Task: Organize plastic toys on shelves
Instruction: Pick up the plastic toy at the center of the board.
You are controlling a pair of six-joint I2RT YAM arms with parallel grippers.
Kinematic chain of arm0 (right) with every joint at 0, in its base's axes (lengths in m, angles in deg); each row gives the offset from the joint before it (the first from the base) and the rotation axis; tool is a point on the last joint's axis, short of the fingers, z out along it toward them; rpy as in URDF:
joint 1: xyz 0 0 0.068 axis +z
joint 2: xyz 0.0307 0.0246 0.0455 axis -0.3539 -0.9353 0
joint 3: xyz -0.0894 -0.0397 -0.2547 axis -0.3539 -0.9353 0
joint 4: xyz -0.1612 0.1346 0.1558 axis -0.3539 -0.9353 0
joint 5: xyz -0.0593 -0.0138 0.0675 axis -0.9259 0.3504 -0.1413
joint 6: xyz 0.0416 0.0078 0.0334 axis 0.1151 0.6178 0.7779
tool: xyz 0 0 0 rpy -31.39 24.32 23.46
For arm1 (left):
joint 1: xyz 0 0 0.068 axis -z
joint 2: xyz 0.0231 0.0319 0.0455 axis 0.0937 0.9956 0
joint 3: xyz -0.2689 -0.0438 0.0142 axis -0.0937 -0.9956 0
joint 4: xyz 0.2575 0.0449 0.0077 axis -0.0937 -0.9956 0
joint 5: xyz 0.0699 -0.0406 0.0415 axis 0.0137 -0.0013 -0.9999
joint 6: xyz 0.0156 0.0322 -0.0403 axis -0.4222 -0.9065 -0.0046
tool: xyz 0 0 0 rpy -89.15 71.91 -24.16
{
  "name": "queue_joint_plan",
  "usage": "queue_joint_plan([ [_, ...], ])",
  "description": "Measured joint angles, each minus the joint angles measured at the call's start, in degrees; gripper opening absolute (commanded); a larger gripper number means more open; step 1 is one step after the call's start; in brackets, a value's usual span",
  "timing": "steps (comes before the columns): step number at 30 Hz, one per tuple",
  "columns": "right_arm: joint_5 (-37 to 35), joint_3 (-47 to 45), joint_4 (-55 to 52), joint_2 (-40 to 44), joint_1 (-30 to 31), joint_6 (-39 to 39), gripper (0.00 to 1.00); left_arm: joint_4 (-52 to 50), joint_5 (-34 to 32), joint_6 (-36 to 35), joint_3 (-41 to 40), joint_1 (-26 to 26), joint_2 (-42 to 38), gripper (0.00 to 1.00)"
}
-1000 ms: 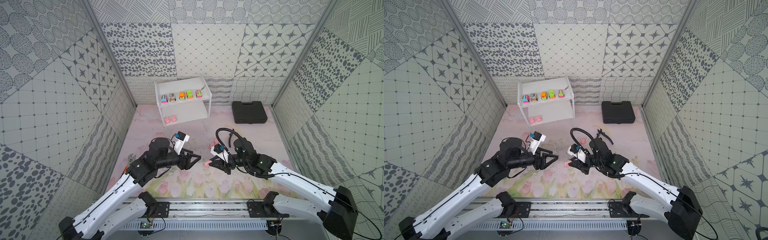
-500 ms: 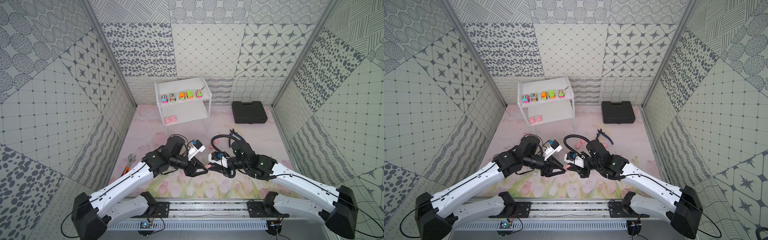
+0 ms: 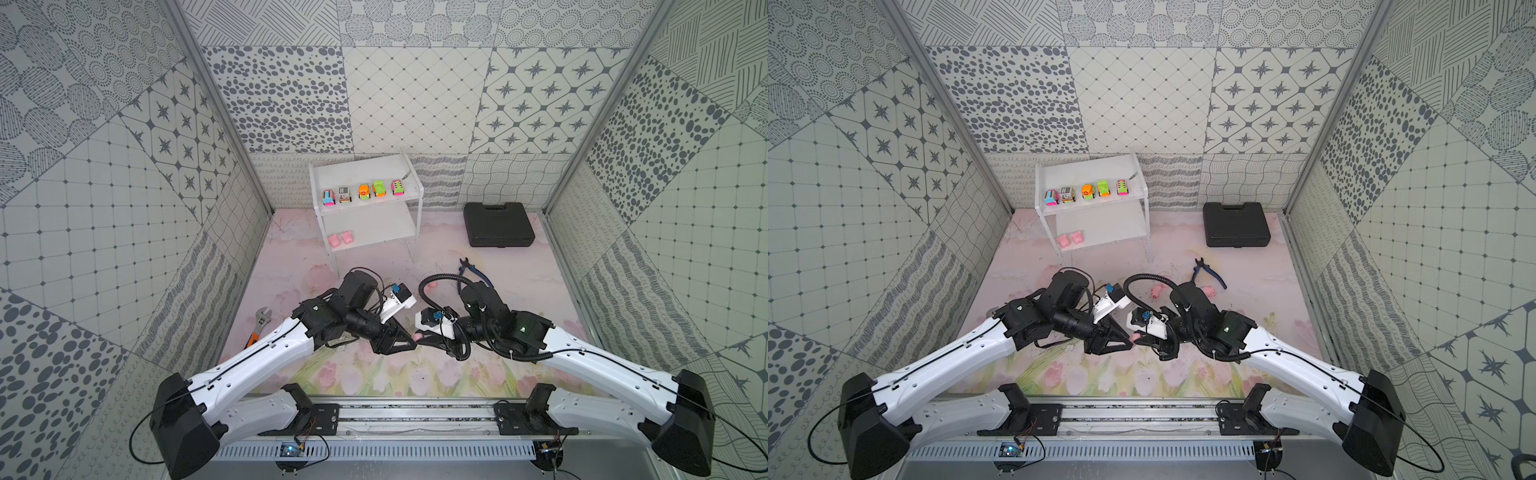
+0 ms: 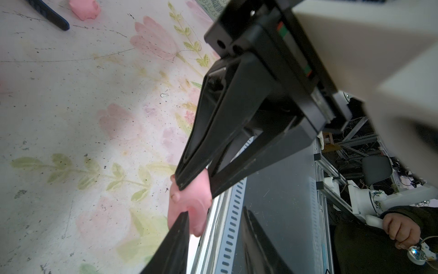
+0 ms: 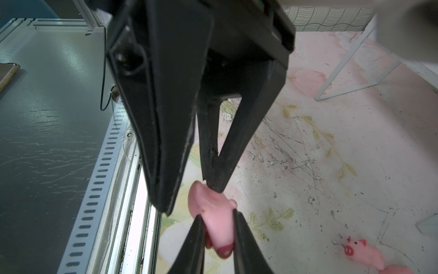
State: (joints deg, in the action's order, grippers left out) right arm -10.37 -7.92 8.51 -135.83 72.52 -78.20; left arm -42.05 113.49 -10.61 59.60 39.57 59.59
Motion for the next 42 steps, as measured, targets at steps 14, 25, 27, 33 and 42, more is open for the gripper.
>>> queue_joint_plan([
  [14,0.7,0.0,0.1,0.0,0.3,0.0,0.24,-3.7,-4.9,-5.2,2.4,0.5,0.9,0.44],
  [25,1.1,0.0,0.3,-0.1,0.3,0.0,0.24,-4.7,-6.4,-6.9,2.7,0.9,2.1,0.44],
  [27,1.1,0.0,0.3,-0.2,0.3,0.0,0.24,-4.7,-6.3,-7.0,2.7,0.9,2.4,0.42],
  [33,0.8,0.1,0.4,-0.2,0.3,0.2,0.24,-4.8,-5.2,-7.0,2.7,1.1,3.0,0.16],
  [42,-0.1,0.1,0.8,0.0,0.3,0.8,0.4,-4.5,-4.7,-6.4,2.4,1.1,2.7,0.01],
])
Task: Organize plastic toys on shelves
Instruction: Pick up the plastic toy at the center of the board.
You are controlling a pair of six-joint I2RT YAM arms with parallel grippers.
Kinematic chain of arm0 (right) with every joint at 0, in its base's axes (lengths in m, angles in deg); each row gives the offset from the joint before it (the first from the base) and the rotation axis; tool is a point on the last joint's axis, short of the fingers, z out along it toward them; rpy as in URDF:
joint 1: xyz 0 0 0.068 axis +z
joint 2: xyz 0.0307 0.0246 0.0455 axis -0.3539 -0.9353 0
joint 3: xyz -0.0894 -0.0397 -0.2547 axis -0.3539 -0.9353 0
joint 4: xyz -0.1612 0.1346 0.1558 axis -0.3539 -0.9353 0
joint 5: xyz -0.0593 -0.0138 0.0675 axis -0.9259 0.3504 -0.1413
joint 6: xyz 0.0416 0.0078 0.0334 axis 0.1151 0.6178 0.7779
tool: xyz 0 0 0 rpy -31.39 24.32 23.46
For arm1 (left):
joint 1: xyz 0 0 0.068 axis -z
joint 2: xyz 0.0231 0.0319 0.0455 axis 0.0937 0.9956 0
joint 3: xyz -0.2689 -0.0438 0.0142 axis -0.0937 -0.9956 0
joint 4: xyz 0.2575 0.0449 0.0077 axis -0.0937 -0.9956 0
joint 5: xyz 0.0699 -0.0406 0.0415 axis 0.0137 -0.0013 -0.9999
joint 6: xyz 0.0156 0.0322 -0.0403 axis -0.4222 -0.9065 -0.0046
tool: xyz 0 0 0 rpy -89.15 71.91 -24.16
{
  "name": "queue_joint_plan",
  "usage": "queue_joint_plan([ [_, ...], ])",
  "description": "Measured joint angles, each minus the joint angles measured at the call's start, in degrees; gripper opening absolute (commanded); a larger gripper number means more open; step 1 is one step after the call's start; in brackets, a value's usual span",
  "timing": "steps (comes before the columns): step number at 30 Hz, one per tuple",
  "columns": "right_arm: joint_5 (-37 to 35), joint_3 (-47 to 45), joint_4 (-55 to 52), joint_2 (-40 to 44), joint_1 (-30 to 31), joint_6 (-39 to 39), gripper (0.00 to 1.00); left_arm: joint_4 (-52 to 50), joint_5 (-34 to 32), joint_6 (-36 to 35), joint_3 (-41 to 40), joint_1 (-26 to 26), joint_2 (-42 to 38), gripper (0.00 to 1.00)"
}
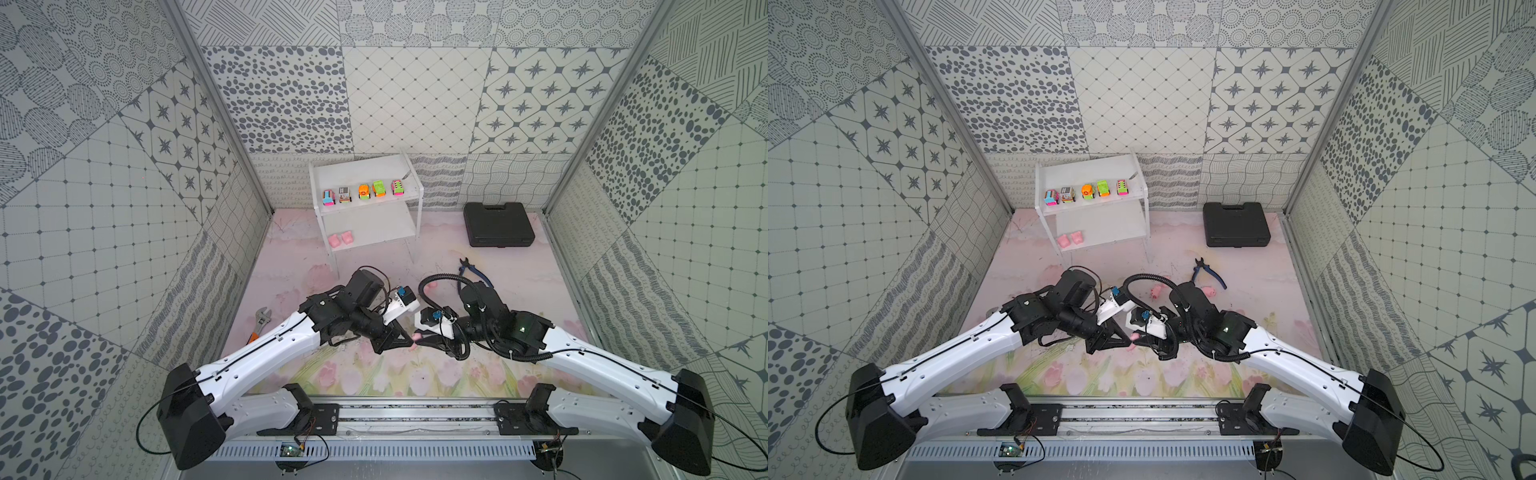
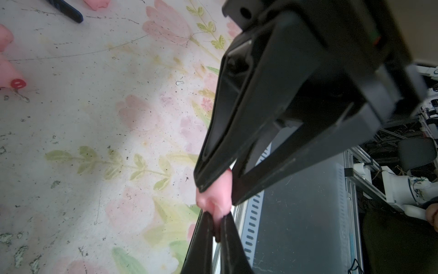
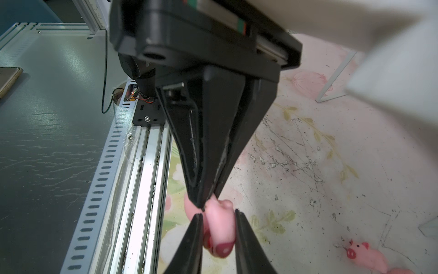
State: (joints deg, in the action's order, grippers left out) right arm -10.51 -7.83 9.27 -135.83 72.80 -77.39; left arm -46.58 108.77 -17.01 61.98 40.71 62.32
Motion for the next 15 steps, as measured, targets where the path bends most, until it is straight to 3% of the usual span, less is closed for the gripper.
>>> queue_joint_plan([
  [3,-1.4,0.0,0.4,1.2,-0.3,1.6,0.55,1.1,-0.3,1.2,-1.3,0.0,-2.1,0.01],
  [8,-2.6,-1.4,4.5,10.3,-5.4,9.1,0.71,5.4,-2.1,6.0,-5.8,-0.4,-9.3,0.02],
  [11,-3.0,-4.2,12.1,17.0,-8.7,18.6,0.73,10.6,-4.9,12.0,-10.0,-0.7,-15.5,0.02],
  [15,-2.9,-8.8,27.4,19.2,-9.9,36.6,0.7,20.5,-11.6,23.5,-15.8,-0.8,-23.3,0.02],
])
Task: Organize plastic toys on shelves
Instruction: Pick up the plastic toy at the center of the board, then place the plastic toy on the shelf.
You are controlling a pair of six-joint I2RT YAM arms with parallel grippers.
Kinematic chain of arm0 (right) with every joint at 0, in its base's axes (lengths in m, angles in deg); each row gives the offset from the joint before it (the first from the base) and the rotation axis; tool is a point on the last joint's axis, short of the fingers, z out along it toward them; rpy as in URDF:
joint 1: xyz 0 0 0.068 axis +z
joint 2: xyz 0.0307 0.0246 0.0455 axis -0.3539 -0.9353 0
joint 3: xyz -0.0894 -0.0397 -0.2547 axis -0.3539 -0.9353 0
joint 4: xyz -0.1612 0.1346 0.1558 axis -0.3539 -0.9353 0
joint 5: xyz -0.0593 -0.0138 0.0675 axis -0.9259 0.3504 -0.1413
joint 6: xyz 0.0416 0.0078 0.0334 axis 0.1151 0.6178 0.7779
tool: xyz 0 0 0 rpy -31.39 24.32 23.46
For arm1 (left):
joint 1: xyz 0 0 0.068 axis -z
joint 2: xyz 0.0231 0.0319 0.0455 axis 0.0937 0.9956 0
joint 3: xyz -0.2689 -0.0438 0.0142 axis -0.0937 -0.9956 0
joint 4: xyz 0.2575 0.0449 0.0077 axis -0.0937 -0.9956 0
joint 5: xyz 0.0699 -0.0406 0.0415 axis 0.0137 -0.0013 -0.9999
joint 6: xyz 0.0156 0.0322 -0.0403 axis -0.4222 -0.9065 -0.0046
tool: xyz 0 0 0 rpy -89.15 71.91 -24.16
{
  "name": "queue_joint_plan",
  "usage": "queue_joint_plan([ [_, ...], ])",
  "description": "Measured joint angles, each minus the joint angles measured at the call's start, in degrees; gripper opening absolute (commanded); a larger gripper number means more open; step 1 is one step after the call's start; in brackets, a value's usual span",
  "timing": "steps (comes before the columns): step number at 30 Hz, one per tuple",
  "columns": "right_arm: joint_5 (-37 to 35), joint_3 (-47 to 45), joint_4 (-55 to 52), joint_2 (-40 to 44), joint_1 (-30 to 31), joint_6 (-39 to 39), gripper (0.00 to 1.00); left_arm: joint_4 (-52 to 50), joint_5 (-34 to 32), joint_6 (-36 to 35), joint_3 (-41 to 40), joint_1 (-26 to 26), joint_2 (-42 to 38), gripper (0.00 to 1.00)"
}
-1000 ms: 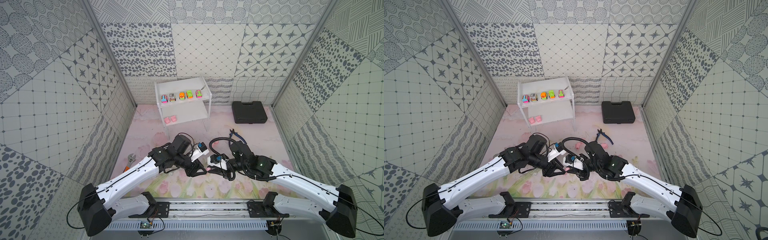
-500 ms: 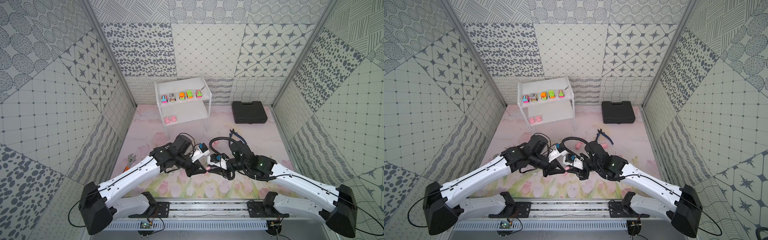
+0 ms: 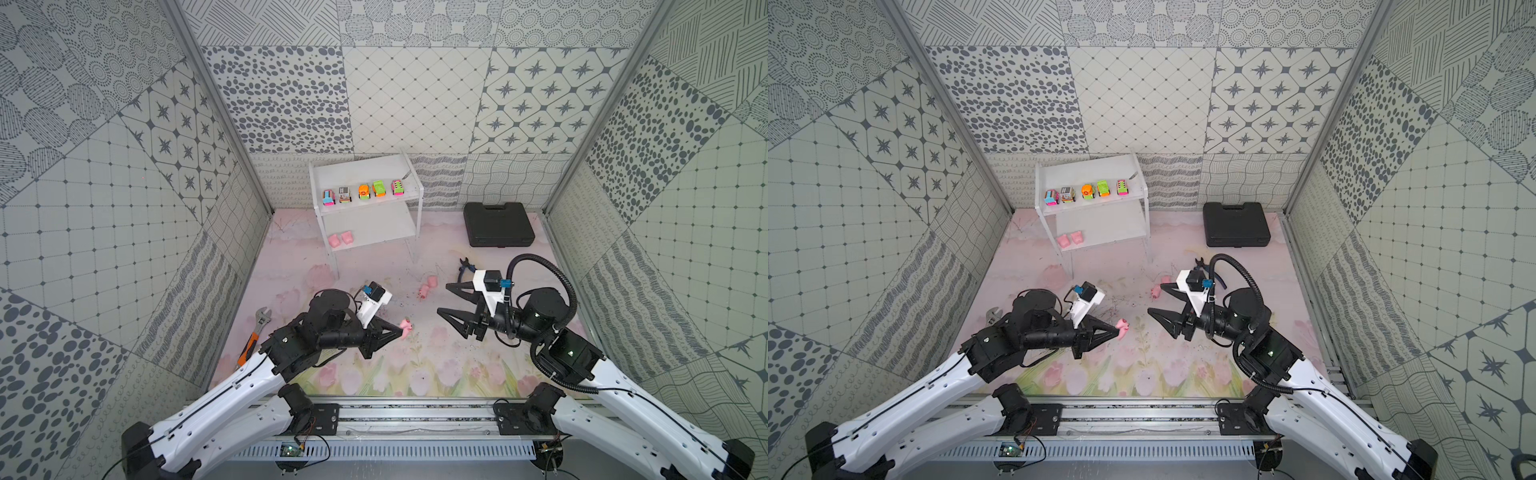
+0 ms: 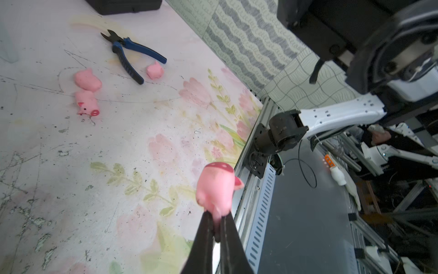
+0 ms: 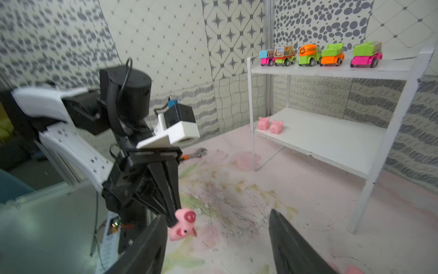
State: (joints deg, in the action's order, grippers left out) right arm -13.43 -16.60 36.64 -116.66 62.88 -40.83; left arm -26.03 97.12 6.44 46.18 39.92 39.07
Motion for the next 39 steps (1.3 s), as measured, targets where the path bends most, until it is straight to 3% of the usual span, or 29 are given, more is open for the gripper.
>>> queue_joint_plan([
  [5,1.1,0.7,12.8,-8.5,-0.1,20.4,0.65,13.0,-9.5,14.1,-4.3,0.0,-4.4,0.03],
  [10,1.7,3.4,16.0,-14.9,1.1,29.7,0.61,23.8,-17.9,25.6,-4.6,0.0,-4.9,0.04],
  [18,1.2,6.9,18.9,-20.0,5.7,33.2,0.61,35.1,-26.4,39.0,-3.7,0.6,-0.5,0.04],
  [24,-1.1,7.9,19.4,-22.3,6.5,34.5,0.59,40.9,-29.1,44.6,-2.7,0.8,2.8,0.04],
  [32,-1.9,11.4,22.6,-26.8,6.5,36.7,0.57,44.7,-30.3,48.3,-2.5,1.1,3.9,0.04],
  [39,-2.6,14.0,24.6,-29.2,6.5,38.4,0.48,46.5,-30.4,50.1,-2.5,1.2,4.0,0.04],
])
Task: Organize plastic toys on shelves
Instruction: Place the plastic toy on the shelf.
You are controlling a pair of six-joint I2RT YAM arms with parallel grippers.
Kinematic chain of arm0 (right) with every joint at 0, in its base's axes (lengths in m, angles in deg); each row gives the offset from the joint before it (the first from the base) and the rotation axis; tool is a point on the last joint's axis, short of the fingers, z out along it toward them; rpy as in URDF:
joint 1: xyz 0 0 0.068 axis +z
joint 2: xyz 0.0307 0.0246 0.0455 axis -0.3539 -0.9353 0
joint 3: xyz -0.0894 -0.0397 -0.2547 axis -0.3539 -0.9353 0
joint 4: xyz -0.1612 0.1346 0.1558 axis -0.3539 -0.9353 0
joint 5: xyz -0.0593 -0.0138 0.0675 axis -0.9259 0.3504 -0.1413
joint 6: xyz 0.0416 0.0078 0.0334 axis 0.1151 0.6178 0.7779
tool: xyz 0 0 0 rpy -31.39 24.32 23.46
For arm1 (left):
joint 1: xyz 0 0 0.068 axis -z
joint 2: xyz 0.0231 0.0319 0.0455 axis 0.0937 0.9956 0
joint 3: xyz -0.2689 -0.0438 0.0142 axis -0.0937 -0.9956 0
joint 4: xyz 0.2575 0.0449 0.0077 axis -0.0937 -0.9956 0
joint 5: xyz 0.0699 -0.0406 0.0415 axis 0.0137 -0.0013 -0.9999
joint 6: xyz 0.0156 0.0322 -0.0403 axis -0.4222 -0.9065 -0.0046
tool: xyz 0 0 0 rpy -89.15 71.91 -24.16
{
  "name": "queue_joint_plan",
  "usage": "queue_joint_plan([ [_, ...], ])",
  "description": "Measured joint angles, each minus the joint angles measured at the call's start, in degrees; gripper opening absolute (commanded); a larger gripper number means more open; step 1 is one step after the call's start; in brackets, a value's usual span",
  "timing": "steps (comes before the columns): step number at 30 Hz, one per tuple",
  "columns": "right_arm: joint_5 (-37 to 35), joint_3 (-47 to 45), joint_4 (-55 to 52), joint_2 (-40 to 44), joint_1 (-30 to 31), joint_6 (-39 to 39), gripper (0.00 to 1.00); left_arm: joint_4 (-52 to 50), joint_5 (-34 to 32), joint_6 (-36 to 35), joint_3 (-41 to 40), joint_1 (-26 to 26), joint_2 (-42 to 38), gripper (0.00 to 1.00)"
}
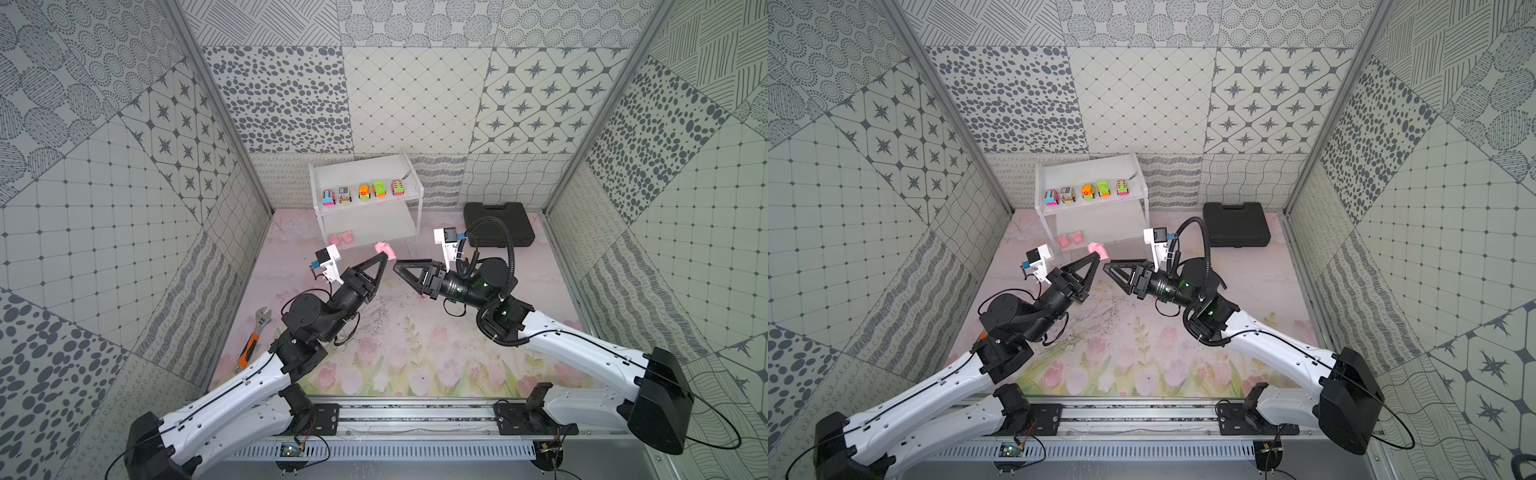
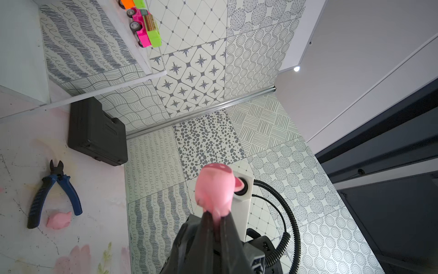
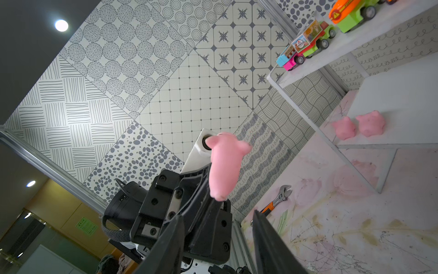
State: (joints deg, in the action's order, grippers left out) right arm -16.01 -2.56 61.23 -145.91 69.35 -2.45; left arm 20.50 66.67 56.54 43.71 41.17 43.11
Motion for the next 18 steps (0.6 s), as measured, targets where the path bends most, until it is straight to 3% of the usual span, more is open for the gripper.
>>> queue_joint_plan([
  [18,-1.2,0.7,4.2,-2.8,-0.1,5.4,0.34,0.9,0.2,1.1,-1.0,0.2,0.2,0.04],
])
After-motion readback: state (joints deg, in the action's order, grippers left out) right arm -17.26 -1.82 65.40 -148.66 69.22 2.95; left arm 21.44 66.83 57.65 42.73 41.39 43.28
